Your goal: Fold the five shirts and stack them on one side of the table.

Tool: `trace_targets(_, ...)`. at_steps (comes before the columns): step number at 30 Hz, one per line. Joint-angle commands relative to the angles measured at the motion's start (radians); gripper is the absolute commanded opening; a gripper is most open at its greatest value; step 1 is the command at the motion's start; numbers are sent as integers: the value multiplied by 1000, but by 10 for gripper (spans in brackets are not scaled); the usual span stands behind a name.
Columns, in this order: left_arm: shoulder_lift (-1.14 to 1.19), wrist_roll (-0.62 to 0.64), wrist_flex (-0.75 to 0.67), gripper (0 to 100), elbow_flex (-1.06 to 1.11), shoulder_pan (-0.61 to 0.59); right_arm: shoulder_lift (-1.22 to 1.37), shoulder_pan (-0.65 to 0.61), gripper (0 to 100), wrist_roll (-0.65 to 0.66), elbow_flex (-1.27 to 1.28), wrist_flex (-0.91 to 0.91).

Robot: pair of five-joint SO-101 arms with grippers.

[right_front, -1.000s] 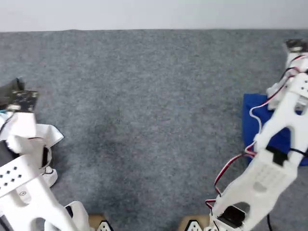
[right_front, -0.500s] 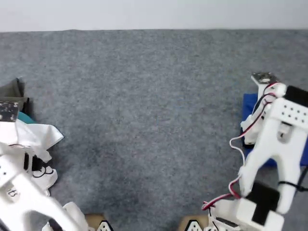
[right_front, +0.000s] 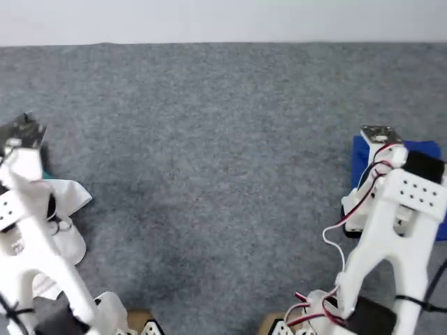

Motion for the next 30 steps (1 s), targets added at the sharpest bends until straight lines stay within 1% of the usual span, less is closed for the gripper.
trace_targets(1,-132,124,58,3,-142,140,-82,-7,13,-11,12,41)
trace_targets(4,-216,247,51,3,-222,270,-107,-7,13,-11,25,41)
trace_targets(7,-270,374,0,4,-272,413,-119,-7,12,-11,25,41)
trace_targets(9,-293,431,-48,5,-298,509,-120,-7,11,-11,25,41)
trace_targets(13,-322,439,-143,5,-344,726,-114,-7,11,-11,26,41)
trace_targets(16,-321,439,-178,5,-349,822,-114,-7,11,-11,26,41)
trace_targets(18,-305,439,-175,5,-306,848,-114,-8,11,-11,26,41)
trace_targets(22,-244,436,-175,15,-111,848,-119,-13,14,-9,25,41)
trace_targets(24,-215,427,-173,77,4,835,-120,-15,15,-8,25,41)
trace_targets(27,-190,442,-173,207,122,773,-120,-45,15,-6,25,41)
trace_targets(28,-189,436,-173,226,142,736,-120,-67,15,-6,21,41)
trace_targets(30,-184,400,-173,228,153,651,-120,-131,15,-6,20,41)
